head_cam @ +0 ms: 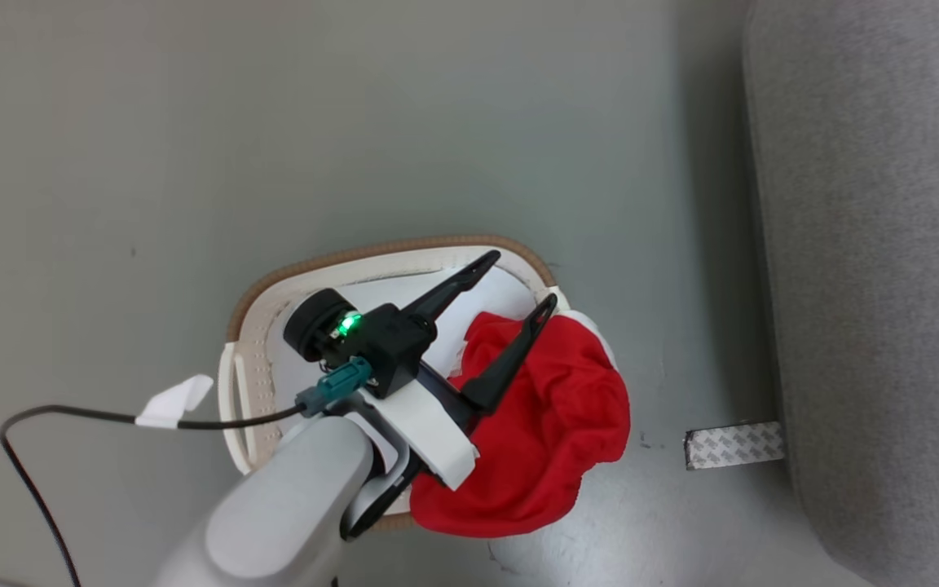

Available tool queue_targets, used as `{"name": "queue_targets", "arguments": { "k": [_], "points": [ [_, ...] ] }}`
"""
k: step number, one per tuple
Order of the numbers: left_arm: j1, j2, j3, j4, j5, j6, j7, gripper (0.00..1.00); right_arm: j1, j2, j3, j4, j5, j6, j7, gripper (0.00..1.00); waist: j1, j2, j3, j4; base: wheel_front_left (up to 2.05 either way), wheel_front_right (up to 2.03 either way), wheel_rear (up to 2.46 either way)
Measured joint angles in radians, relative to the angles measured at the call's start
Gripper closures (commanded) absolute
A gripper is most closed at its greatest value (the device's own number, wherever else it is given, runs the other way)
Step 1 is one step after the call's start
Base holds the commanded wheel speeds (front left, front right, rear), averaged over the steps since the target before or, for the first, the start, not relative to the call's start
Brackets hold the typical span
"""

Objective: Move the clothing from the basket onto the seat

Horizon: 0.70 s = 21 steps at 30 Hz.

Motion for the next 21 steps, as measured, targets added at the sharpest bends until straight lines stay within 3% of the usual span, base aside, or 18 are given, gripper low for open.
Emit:
{"name": "queue_targets", "arguments": {
  "k": [6,9,11,12,13,21],
  "points": [
    [-0.005,0.008,0.007,0.000,0.001,0.005,-0.001,0.00,0.007,0.032,0.075,0.099,0.097,0.000,0.140,1.00,-0.0001,0.0000,0.019,0.015,0.00,0.00,0.00],
    [-0.004,0.012,0.010,0.002,0.001,0.009,-0.001,0.00,0.007,0.031,0.102,0.118,0.114,0.000,0.160,1.00,-0.0001,0.0000,0.008,0.009,0.00,0.00,0.00],
    [-0.001,0.012,0.010,0.006,-0.001,0.009,-0.004,0.00,0.007,0.032,0.119,0.126,0.126,0.000,0.155,0.66,-0.0002,0.0001,-0.004,0.005,0.00,0.00,0.00],
    [0.000,0.012,0.009,0.007,-0.001,0.009,-0.004,0.00,0.008,0.033,0.129,0.129,0.130,0.000,0.146,0.22,-0.0002,0.0000,-0.011,0.002,0.00,0.00,0.00],
    [0.001,0.011,0.009,0.010,-0.002,0.010,-0.004,0.00,0.008,0.032,0.139,0.133,0.131,0.000,0.138,0.00,-0.0002,0.0000,-0.019,0.001,0.00,0.00,0.00],
    [0.057,0.024,0.033,0.047,-0.019,0.018,-0.006,0.00,0.034,0.019,0.242,0.163,0.142,0.000,0.131,0.00,-0.0002,0.0000,-0.124,-0.014,0.00,0.00,0.00]
  ]
}}
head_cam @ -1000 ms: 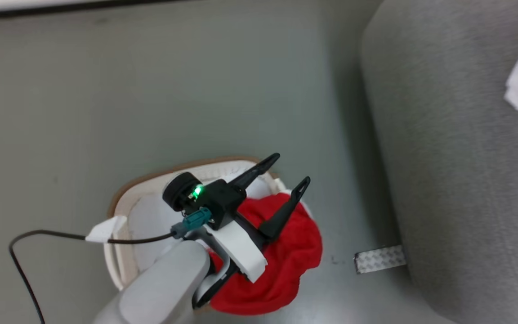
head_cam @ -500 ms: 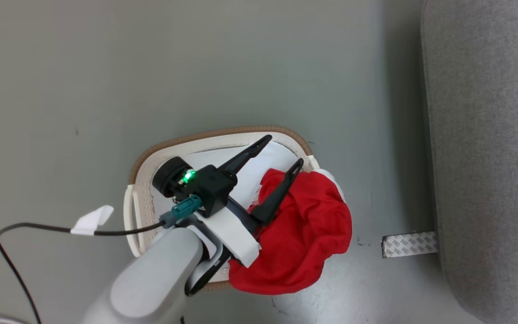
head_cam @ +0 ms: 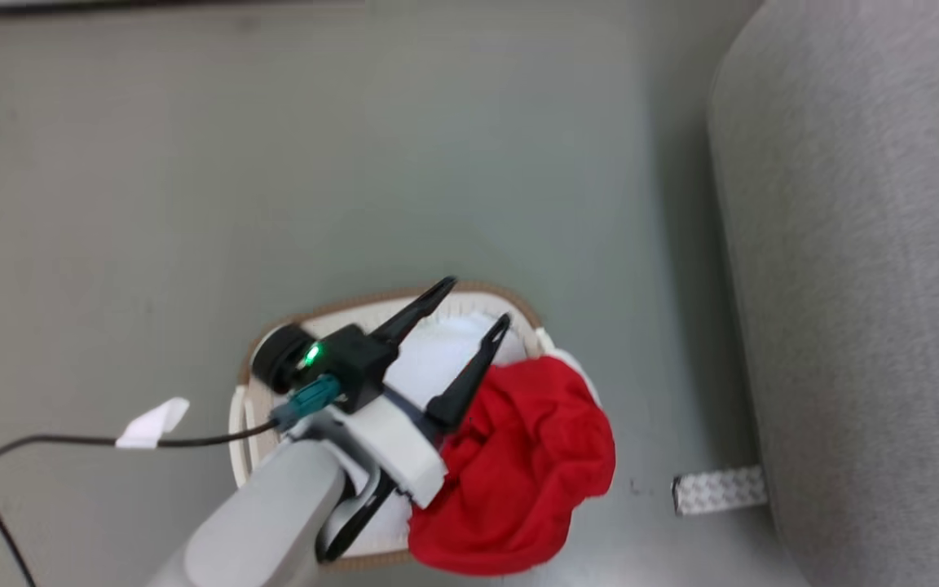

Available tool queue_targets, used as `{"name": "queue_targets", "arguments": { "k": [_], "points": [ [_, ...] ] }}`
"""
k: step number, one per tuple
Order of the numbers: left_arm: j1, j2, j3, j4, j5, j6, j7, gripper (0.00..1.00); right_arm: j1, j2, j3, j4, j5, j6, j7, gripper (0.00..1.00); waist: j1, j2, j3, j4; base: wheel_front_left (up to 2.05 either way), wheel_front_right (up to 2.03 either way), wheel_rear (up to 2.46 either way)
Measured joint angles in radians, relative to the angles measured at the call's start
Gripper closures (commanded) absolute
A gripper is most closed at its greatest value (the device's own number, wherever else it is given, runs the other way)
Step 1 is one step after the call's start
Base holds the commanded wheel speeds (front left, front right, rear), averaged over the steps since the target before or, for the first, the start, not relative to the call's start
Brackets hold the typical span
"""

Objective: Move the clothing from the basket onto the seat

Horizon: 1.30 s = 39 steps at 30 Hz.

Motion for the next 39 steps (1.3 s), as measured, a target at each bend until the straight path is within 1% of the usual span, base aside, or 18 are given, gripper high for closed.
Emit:
{"name": "queue_targets", "arguments": {
  "k": [3,6,11,14,18,20,21,22,24,25,26,27,29,31,35,39],
  "points": [
    [0.042,0.004,0.028,0.003,-0.025,0.008,0.000,0.00,0.026,-0.026,0.047,-0.009,0.002,0.000,0.002,0.00,-0.0001,0.0000,-0.062,-0.002,0.00,0.00,0.00],
    [0.091,0.007,0.062,0.002,-0.037,0.016,-0.001,0.00,0.059,-0.040,0.095,-0.045,0.026,0.000,0.007,0.00,-0.0001,0.0000,-0.134,-0.003,0.00,0.00,0.00],
    [0.166,0.004,0.120,-0.005,-0.049,0.027,-0.001,0.00,0.098,-0.078,0.157,-0.147,0.077,0.000,-0.050,0.00,-0.0003,0.0000,-0.262,0.004,0.00,0.00,0.00],
    [0.206,0.002,0.159,-0.015,-0.055,0.037,-0.001,0.00,0.132,-0.088,0.188,-0.211,0.107,0.000,-0.094,0.00,-0.0003,0.0001,-0.334,0.013,0.00,0.00,0.00],
    [0.243,0.001,0.204,-0.025,-0.057,0.048,-0.001,0.00,0.180,-0.088,0.204,-0.272,0.153,0.000,-0.140,0.00,-0.0004,0.0000,-0.398,0.028,0.00,0.00,0.00],
    [0.268,0.001,0.234,-0.030,-0.057,0.054,-0.001,0.00,0.210,-0.085,0.208,-0.308,0.163,0.000,-0.179,0.00,-0.0004,0.0001,-0.435,0.041,0.00,0.00,0.00],
    [0.292,0.002,0.263,-0.032,-0.057,0.062,-0.001,0.00,0.242,-0.072,0.198,-0.338,0.174,0.000,-0.211,0.00,-0.0005,0.0001,-0.465,0.057,0.00,0.00,0.00],
    [0.292,0.002,0.263,-0.032,-0.057,0.062,-0.001,0.00,0.242,-0.072,0.198,-0.338,0.174,0.000,-0.211,0.00,-0.0005,0.0001,-0.465,0.057,0.00,0.00,0.00],
    [0.310,0.001,0.293,-0.038,-0.057,0.067,-0.001,0.00,0.278,-0.058,0.179,-0.370,0.160,0.000,-0.237,0.00,-0.0005,0.0001,-0.484,0.079,0.00,0.00,0.00],
    [0.318,0.001,0.312,-0.039,-0.057,0.071,-0.001,0.00,0.295,-0.047,0.161,-0.388,0.146,0.000,-0.244,0.00,-0.0005,0.0001,-0.491,0.090,0.00,0.00,0.00],
    [0.338,-0.002,0.353,-0.048,-0.057,0.074,-0.001,0.00,0.340,-0.016,0.101,-0.424,0.118,0.000,-0.251,0.00,-0.0004,0.0001,-0.503,0.110,0.00,0.00,0.00],
    [0.338,-0.002,0.353,-0.048,-0.057,0.074,-0.001,0.00,0.340,-0.016,0.101,-0.424,0.118,0.000,-0.251,0.00,-0.0004,0.0001,-0.503,0.110,0.00,0.00,0.00],
    [0.364,-0.004,0.393,-0.057,-0.055,0.077,-0.001,0.00,0.400,0.020,0.001,-0.488,0.057,0.000,-0.253,0.00,-0.0004,0.0001,-0.513,0.126,0.00,0.00,0.00],
    [0.395,-0.017,0.433,-0.082,-0.044,0.077,-0.001,0.00,0.486,0.072,-0.104,-0.562,-0.010,0.000,-0.254,0.00,-0.0004,0.0001,-0.519,0.138,0.00,0.00,0.00],
    [0.467,-0.051,0.500,-0.108,0.000,0.074,-0.001,0.00,0.696,0.220,-0.258,-0.716,-0.155,0.000,-0.255,0.00,-0.0003,0.0001,-0.522,0.151,0.00,0.00,0.00],
    [0.518,-0.099,0.574,-0.135,0.045,0.063,-0.001,0.00,0.847,0.356,-0.356,-0.878,-0.281,0.000,-0.255,0.00,-0.0003,0.0001,-0.517,0.158,0.00,0.00,0.00]
  ]
}}
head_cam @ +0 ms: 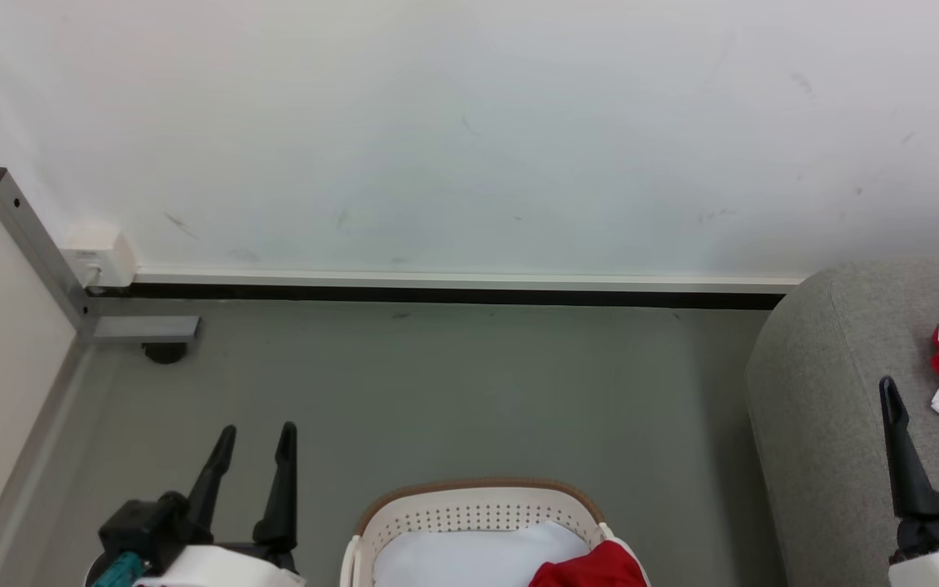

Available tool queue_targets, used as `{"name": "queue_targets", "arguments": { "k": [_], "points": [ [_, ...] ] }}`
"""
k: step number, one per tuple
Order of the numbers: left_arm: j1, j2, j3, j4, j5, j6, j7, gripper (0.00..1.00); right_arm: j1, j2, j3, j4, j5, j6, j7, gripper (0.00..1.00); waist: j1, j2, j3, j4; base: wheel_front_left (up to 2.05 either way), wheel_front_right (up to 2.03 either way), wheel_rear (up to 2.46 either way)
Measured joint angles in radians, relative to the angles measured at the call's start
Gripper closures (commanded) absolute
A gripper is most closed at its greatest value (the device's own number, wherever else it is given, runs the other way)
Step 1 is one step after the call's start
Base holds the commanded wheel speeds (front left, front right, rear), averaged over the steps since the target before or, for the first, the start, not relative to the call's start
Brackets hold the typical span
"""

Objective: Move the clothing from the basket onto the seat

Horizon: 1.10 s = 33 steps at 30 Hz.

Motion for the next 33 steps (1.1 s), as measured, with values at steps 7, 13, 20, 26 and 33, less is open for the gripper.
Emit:
{"name": "queue_targets", "arguments": {
  "k": [7,13,20,26,33],
  "points": [
    [0.056,-0.065,0.104,-0.025,0.097,-0.039,0.000,0.00,0.161,0.151,-0.066,-0.132,-0.115,0.000,0.000,0.00,0.0001,0.0000,0.007,-0.001,0.00,0.00,0.00],
    [0.091,-0.092,0.128,-0.006,0.162,-0.066,0.000,0.00,0.178,0.162,-0.050,-0.100,-0.132,0.000,0.000,0.00,0.0002,0.0000,0.006,-0.016,0.00,0.00,0.00],
    [0.097,-0.108,0.145,0.006,0.174,-0.081,0.000,0.00,0.174,0.166,-0.048,-0.080,-0.126,0.000,0.000,0.00,0.0002,0.0000,0.003,-0.027,0.00,0.00,0.00],
    [0.097,-0.111,0.149,0.014,0.178,-0.083,0.000,0.00,0.172,0.170,-0.047,-0.075,-0.126,0.000,0.000,0.00,0.0002,0.0000,0.001,-0.035,0.00,0.00,0.00],
    [0.097,-0.112,0.146,0.022,0.174,-0.086,0.000,0.00,0.171,0.174,-0.043,-0.071,-0.119,0.000,0.000,0.00,0.0002,0.0000,0.001,-0.039,0.00,0.00,0.00]
  ]
}}
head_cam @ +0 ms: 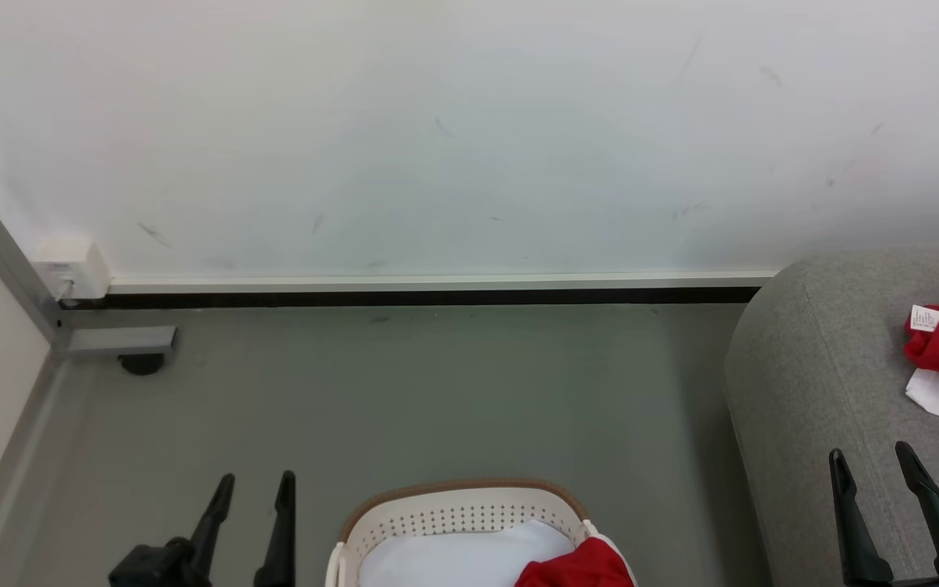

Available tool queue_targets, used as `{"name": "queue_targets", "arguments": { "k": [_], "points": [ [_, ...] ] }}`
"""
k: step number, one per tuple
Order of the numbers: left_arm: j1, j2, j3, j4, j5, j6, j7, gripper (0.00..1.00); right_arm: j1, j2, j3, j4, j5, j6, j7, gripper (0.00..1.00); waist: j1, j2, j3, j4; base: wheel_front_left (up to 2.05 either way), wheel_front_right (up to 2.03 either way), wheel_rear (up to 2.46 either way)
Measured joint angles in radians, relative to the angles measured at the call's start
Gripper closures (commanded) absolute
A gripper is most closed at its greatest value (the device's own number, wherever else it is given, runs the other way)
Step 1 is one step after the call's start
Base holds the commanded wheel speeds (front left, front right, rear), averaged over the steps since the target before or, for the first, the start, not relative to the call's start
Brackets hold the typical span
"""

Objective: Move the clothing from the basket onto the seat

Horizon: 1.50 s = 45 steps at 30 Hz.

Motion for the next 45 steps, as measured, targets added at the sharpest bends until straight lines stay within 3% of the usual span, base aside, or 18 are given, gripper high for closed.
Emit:
{"name": "queue_targets", "arguments": {
  "k": [11,24,32,45],
  "points": [
    [-0.005,0.000,-0.031,0.029,-0.017,-0.002,0.000,0.00,-0.014,-0.005,-0.001,0.002,0.007,0.000,0.000,0.00,0.0000,0.0000,0.002,-0.008,0.00,0.00,0.00],
    [-0.127,0.018,-0.157,0.155,-0.027,-0.004,0.000,0.00,-0.071,-0.027,-0.018,0.042,0.058,0.000,0.000,0.00,0.0001,0.0000,0.077,-0.075,0.00,0.00,0.00],
    [-0.276,0.070,-0.283,0.358,-0.065,-0.004,0.000,0.00,-0.160,-0.028,-0.003,0.061,0.080,0.000,0.000,0.00,0.0002,0.0000,0.193,-0.136,0.00,0.00,0.00],
    [-0.528,0.112,-0.560,0.691,-0.187,-0.004,0.047,0.00,-0.271,0.028,0.010,0.014,0.073,0.000,0.000,0.00,0.0002,0.0000,0.393,-0.237,0.00,0.00,0.00]
  ]
}}
